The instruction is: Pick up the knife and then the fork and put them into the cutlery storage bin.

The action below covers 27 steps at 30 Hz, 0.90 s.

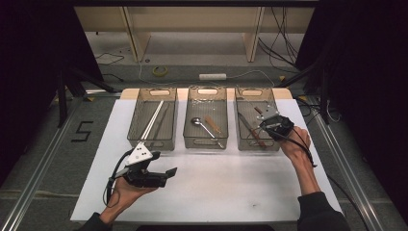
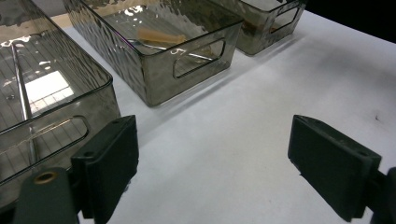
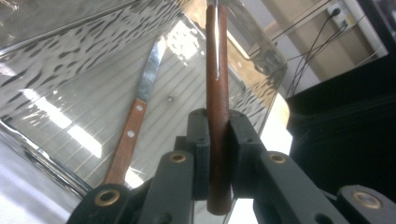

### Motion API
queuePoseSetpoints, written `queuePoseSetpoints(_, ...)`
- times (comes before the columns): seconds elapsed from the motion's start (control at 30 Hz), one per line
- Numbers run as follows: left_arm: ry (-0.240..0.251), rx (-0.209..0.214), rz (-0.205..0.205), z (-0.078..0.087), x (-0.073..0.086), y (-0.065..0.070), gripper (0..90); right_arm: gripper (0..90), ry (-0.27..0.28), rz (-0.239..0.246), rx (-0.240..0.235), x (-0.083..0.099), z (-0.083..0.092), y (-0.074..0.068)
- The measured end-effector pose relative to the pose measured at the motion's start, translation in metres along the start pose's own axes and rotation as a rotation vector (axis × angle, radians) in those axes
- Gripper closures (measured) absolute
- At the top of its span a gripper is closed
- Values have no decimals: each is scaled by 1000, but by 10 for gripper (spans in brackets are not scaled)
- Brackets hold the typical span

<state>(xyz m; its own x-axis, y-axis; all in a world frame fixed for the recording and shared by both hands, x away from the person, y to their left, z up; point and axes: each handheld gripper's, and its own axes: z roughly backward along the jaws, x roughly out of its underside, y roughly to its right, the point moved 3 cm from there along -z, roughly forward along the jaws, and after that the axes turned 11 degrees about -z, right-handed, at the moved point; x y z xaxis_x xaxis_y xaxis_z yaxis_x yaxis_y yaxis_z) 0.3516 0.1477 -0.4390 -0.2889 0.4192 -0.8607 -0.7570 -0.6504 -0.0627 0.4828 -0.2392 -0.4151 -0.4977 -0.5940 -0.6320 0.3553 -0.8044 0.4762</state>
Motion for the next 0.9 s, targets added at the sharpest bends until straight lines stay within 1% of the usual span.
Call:
queuePoseSetpoints(0.03,-1,2,0,0,0,0,158,816,-6,-8,-8,0,-1,1)
queuePoseSetpoints(0.17,-4,2,-5,0,1,2,157,815,-27,-22,-10,1,-5,4)
queuePoseSetpoints(0.2,-1,1,-6,0,1,2,157,815,-33,-39,-8,1,-7,4)
queuePoseSetpoints(0.23,2,0,-6,0,1,2,157,815,-39,-39,-10,1,-8,5)
queuePoseSetpoints(0.27,7,-1,-5,0,1,2,157,815,-40,-49,-19,1,-9,5)
queuePoseSetpoints(0.4,22,-12,-5,2,0,2,157,815,-61,-81,-25,0,-13,6)
queuePoseSetpoints(0.5,43,-19,-4,3,-1,2,157,815,-77,-110,-46,-1,-15,7)
queuePoseSetpoints(0.57,47,-20,-4,5,-1,1,157,815,-93,-130,-57,-2,-17,8)
queuePoseSetpoints(0.7,53,-22,0,6,-1,1,157,814,-116,-138,-60,-3,-20,6)
queuePoseSetpoints(0.77,53,-22,-1,6,-1,1,157,814,-131,-153,-75,-3,-22,6)
queuePoseSetpoints(0.9,50,-22,-1,6,0,2,157,814,-156,-169,-79,-2,-27,4)
